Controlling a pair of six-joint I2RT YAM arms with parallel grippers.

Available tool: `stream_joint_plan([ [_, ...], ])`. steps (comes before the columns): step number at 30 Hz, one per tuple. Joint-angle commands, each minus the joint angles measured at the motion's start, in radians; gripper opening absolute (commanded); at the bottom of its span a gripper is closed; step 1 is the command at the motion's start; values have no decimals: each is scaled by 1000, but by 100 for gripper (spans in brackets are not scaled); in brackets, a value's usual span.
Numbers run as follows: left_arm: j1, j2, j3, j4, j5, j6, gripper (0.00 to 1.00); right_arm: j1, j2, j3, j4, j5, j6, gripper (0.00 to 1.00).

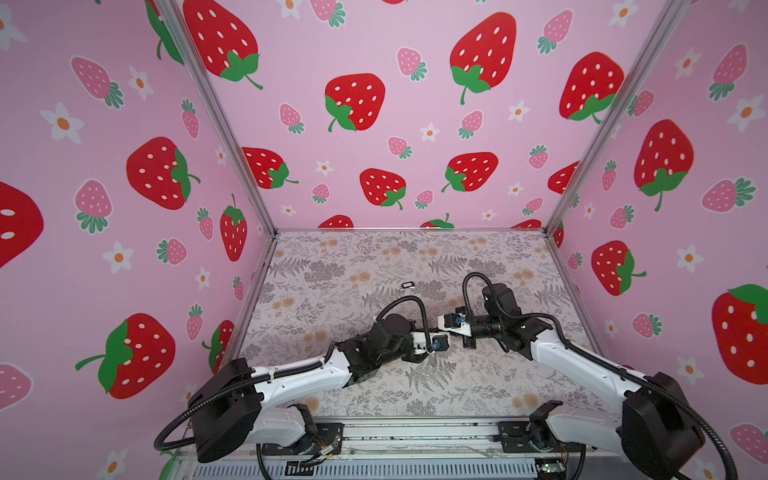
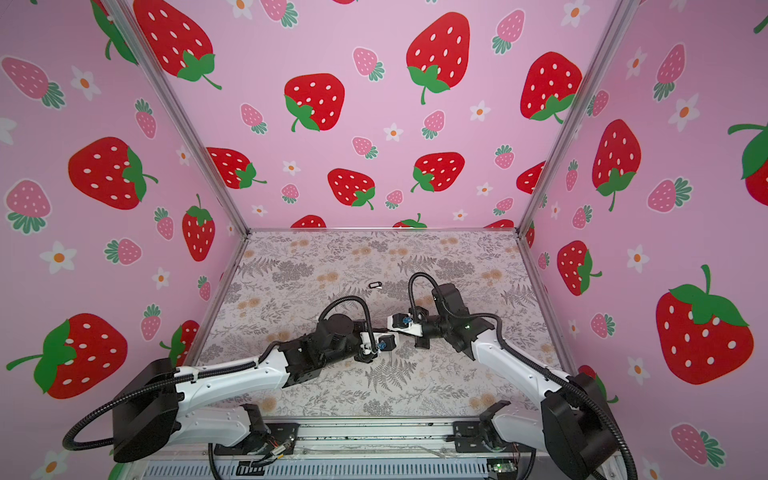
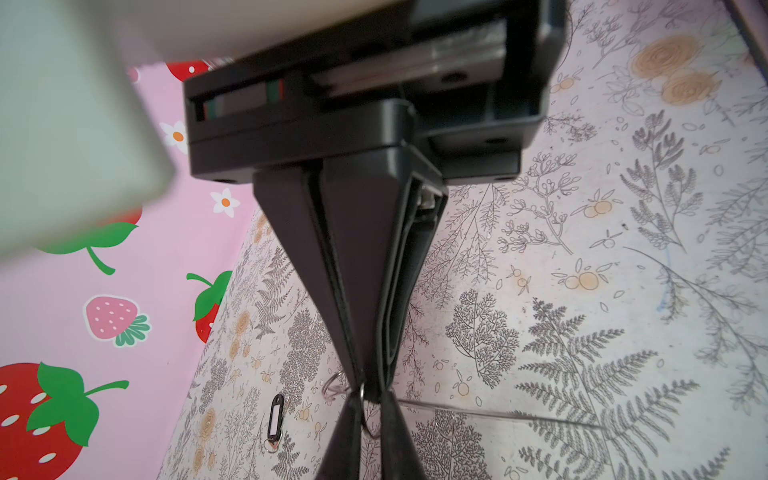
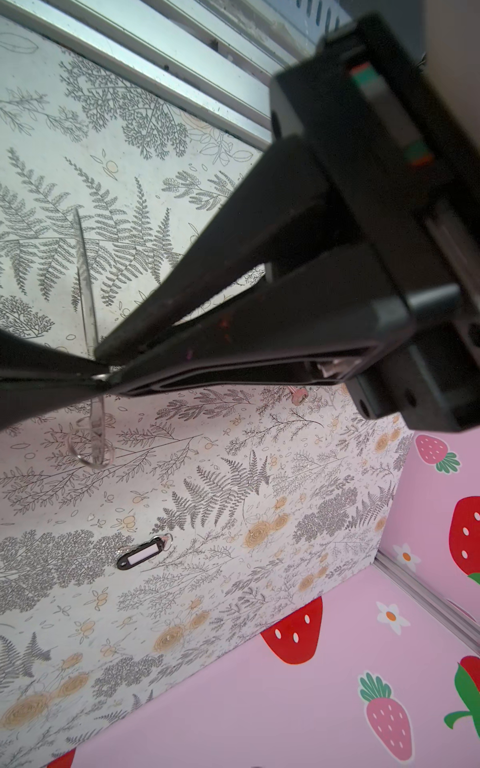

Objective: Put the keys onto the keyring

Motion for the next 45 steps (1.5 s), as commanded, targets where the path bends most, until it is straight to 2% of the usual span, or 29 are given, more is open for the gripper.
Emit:
stream_joint_plan([
  [1, 1, 27, 44, -42, -37, -7, 8, 4, -31, -5, 25, -63, -27, 0],
  [4, 1, 47, 59, -56, -39, -9, 0, 4, -30, -7, 30, -62, -31, 0],
  [14, 25, 32, 41, -36, 19, -57, 0, 4, -27, -17, 59, -44, -15, 9],
  [18, 66, -1, 11, -3, 103, -110, 0, 2, -25, -12, 56, -5, -5, 18],
  [22, 123, -31, -23, 36, 240, -170, 0, -17, -34, -24, 54, 60, 14, 24],
  [29, 187, -55, -80, 125, 366, -252, 0, -27, -53, -74, 116, 34, 45, 28],
  [34, 200, -59, -102, 177, 408, -279, 0, -24, -39, -100, 190, -37, 81, 28],
  [45, 206, -47, -129, 271, 454, -308, 0, -18, -5, -111, 281, -100, 148, 27],
])
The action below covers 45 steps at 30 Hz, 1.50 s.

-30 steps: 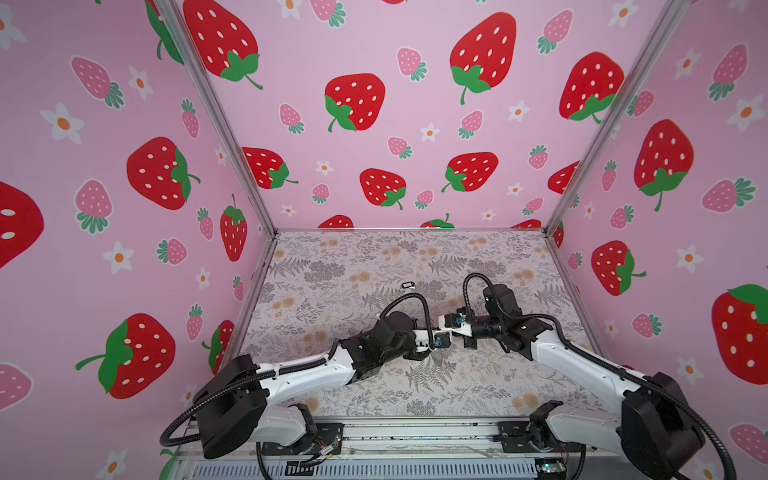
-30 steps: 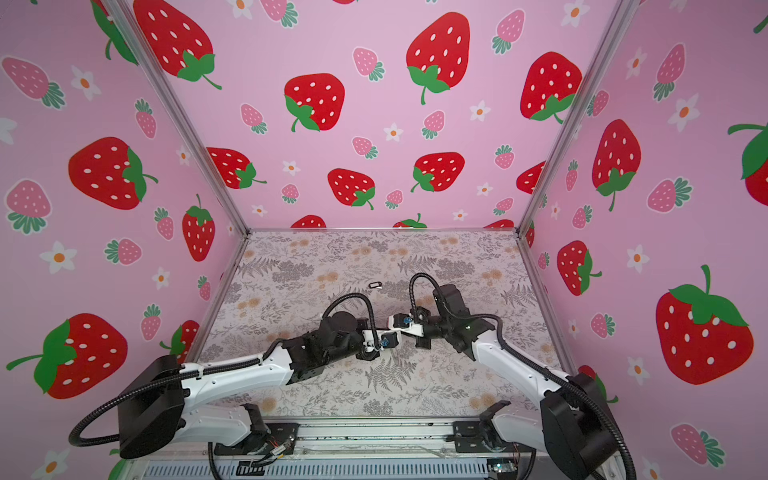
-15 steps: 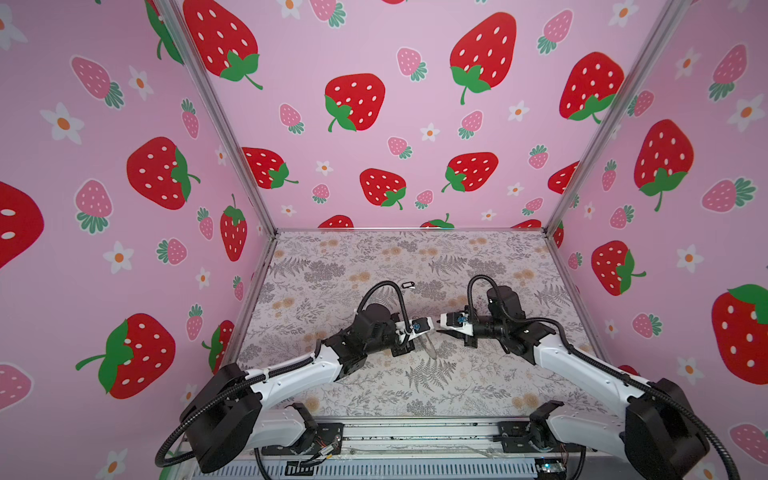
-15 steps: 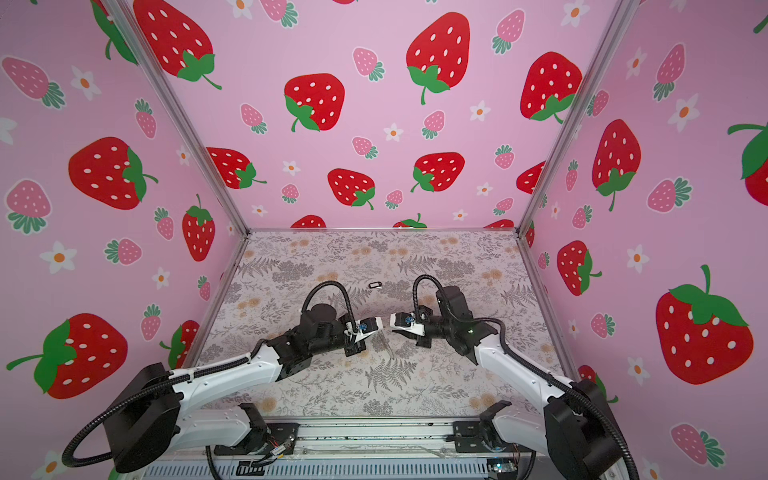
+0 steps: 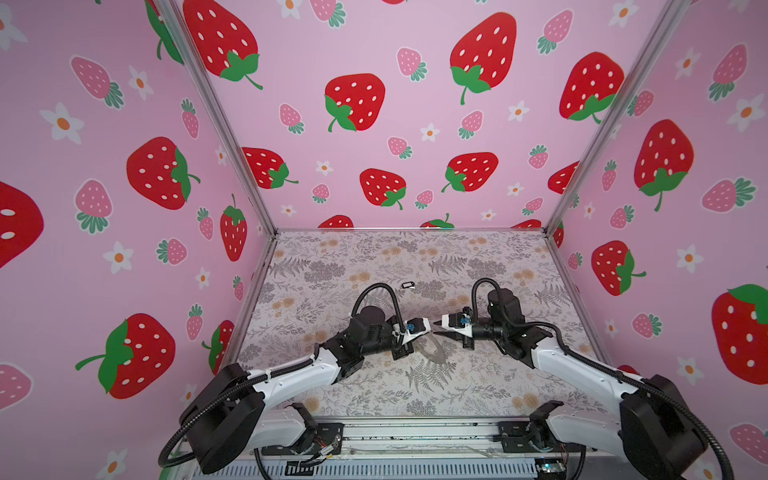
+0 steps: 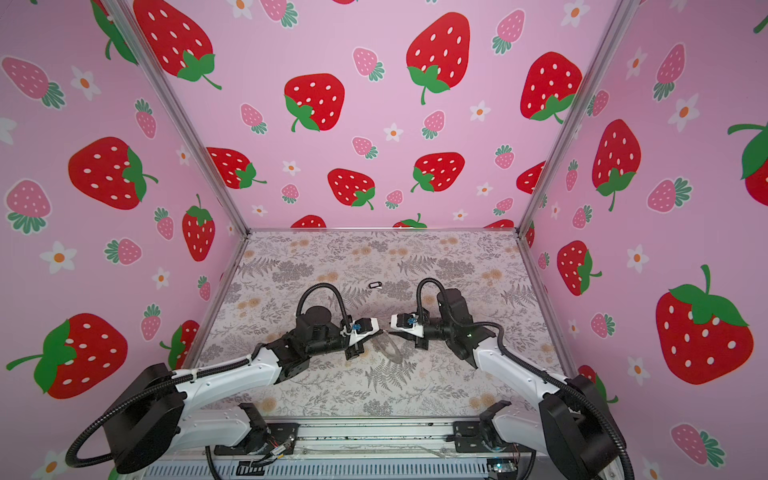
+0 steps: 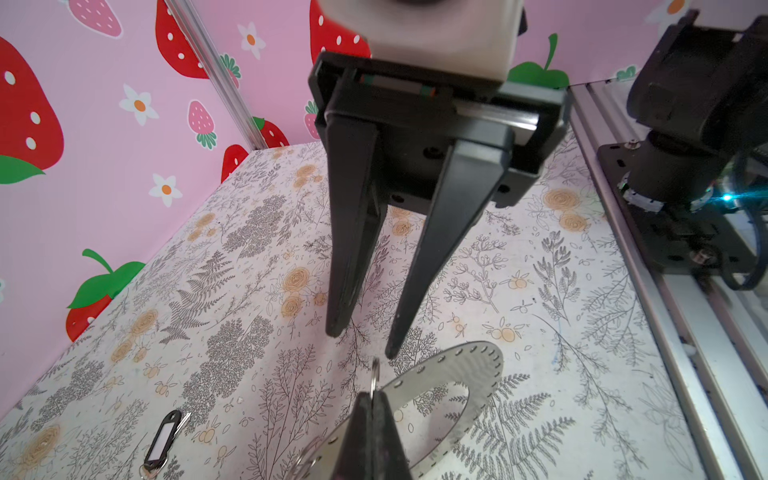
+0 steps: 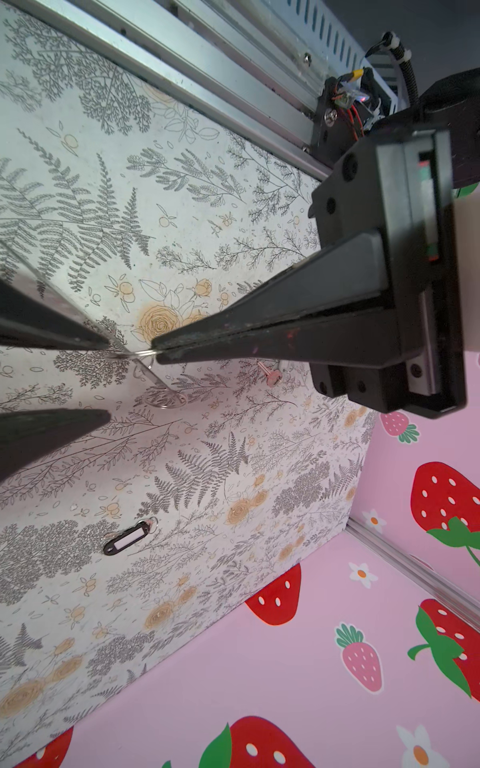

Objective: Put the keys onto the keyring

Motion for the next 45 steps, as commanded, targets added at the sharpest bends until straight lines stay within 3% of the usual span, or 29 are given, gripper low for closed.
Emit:
stream_joint_plan([
  [1, 5, -10, 0, 85, 37, -11, 0, 3, 15, -2, 32, -69, 26, 26],
  [14, 5, 8, 15, 76, 55, 5, 0, 6, 42, 4, 24, -91, 15, 11],
  [21, 5, 17, 27, 69, 64, 12, 0, 6, 41, -1, 46, -107, 27, 11],
  [25, 4, 10, 56, 2, 61, 40, 0, 6, 46, 4, 45, -118, 34, 2],
  [26, 5, 6, 62, -18, 51, 55, 2, 6, 44, 5, 38, -114, 32, 0],
  [29, 6, -30, 81, -90, -4, 111, 25, 6, 45, 33, -38, -91, 12, 0],
  [31, 5, -54, 116, -193, -48, 183, 32, 6, 57, 77, -137, -82, -16, 0],
  [36, -22, -77, 191, -361, -184, 345, 33, 6, 85, 158, -276, -51, -16, 0],
  [45, -84, -33, 231, -381, -261, 421, 31, 9, 121, 229, -353, -20, 30, 0],
])
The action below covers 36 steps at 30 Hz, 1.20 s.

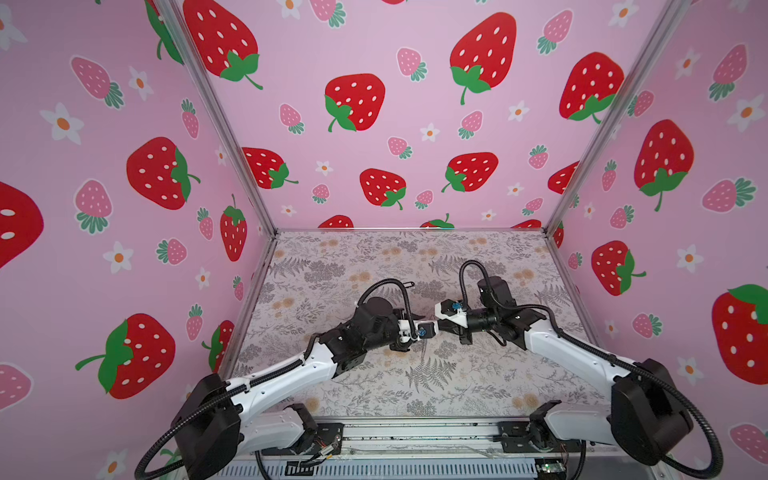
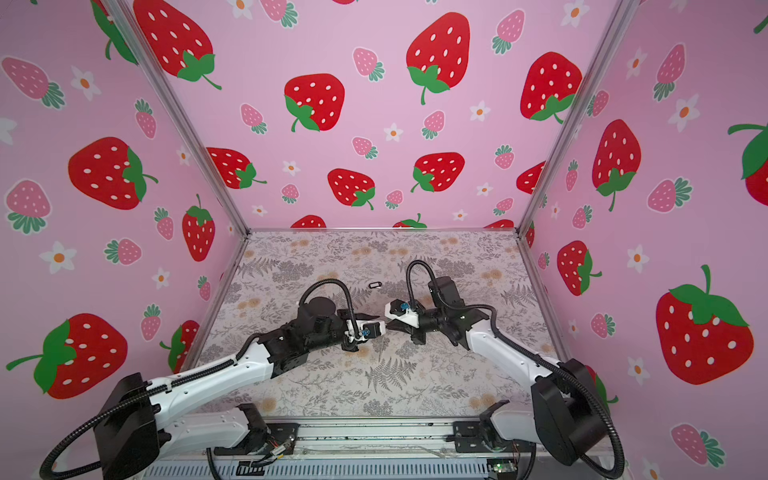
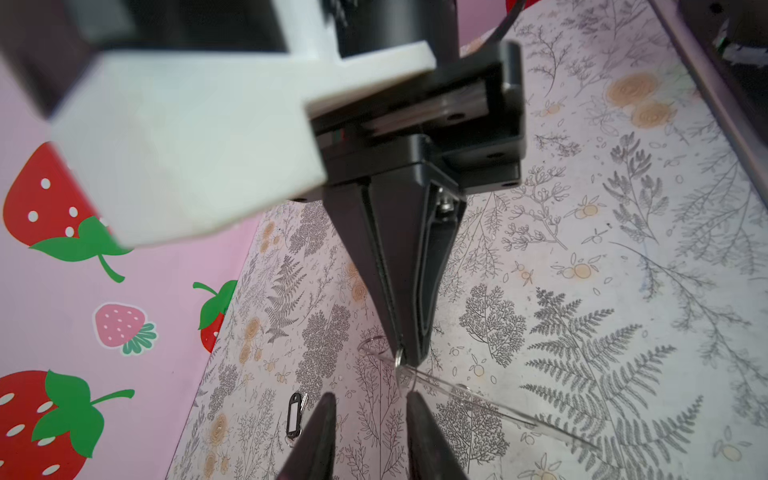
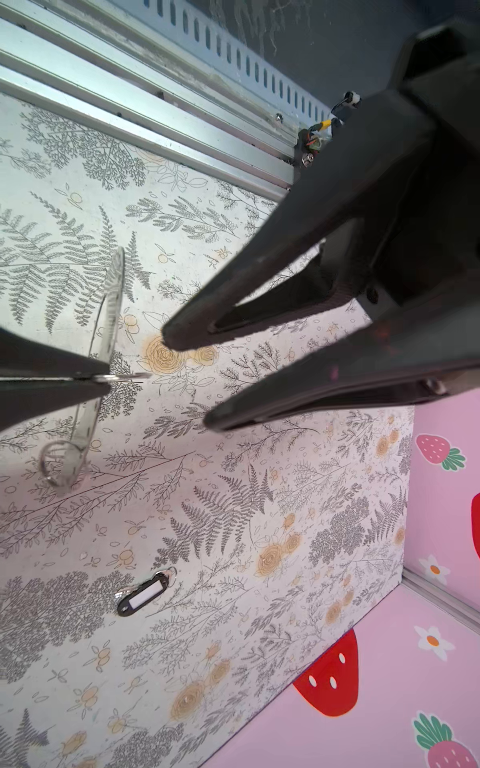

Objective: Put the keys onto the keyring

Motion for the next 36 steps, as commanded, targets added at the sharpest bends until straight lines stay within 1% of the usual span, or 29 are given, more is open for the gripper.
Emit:
stream_joint_plan([
  [1, -31, 36, 53, -29, -88, 65, 31, 5, 15, 42, -75, -1, 4, 0],
  [3, -54, 60, 71, -26, -128, 74, 31, 7, 24, 52, -89, 2, 10, 0],
  [8, -66, 79, 90, -22, -162, 72, 30, 10, 38, 71, -114, 12, 18, 0],
  [15, -66, 102, 109, -53, -165, 70, 26, 12, 32, 74, -106, 14, 18, 0],
  [28, -66, 139, 142, -97, -162, 51, 25, 15, 14, 71, -96, 22, 18, 0],
  [36, -66, 159, 164, -136, -173, 30, 14, 40, -24, 54, -61, 73, -5, 0],
])
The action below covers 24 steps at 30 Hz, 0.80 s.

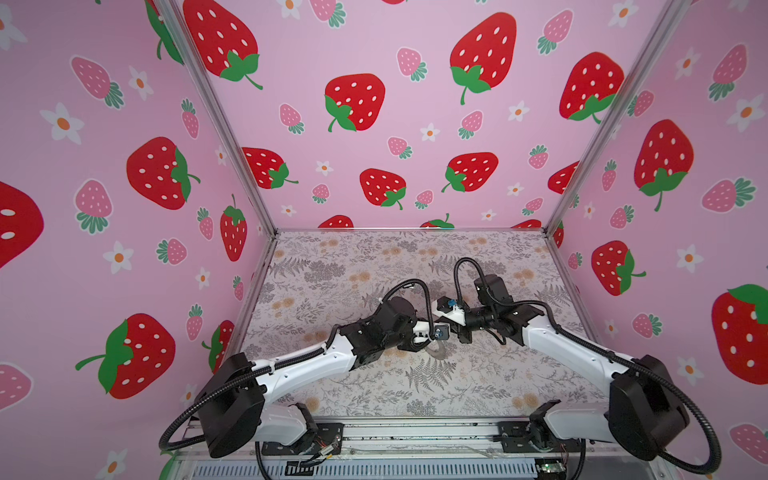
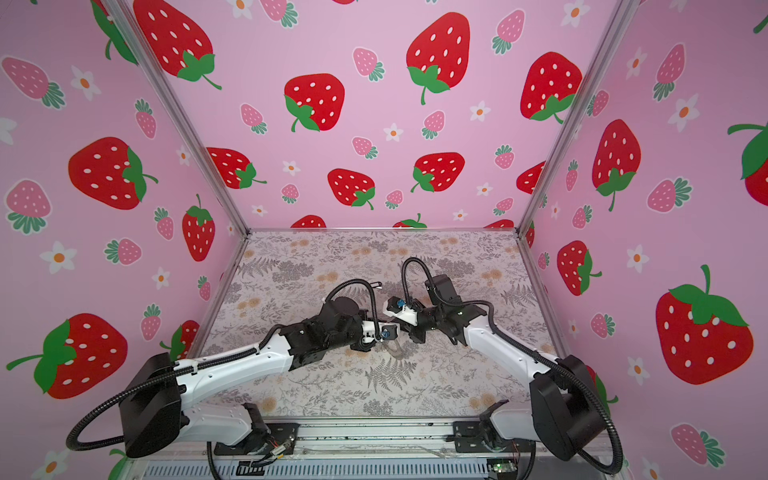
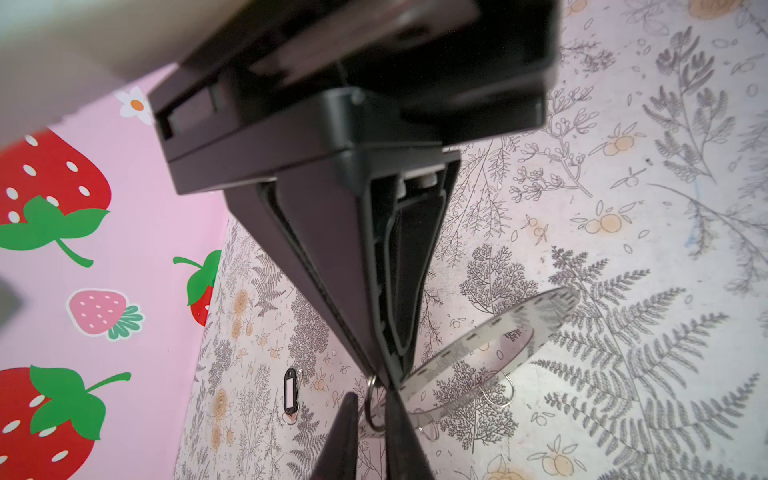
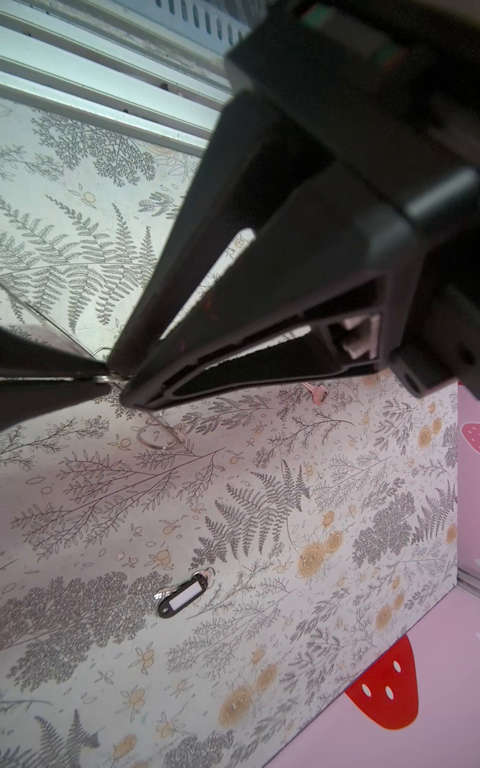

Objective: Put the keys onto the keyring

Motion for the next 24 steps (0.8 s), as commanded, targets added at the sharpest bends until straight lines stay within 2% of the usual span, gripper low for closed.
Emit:
stream_joint_plan([
  [1, -2, 14, 49, -31, -11, -4, 13, 22, -43, 7, 28, -14, -25, 0],
  [8, 0, 22, 60, -58, 4, -13, 7, 44, -58, 0, 43, 14, -44, 0],
  [10, 3, 26, 64, -68, 16, -25, 0, 50, -64, -4, 51, 20, -56, 0],
  [18, 52, 0, 26, -62, 140, -103, 0, 52, -87, -30, 96, 56, -60, 6],
  [24, 77, -19, 4, -51, 192, -127, 0, 52, -90, -58, 124, 38, -54, 0],
])
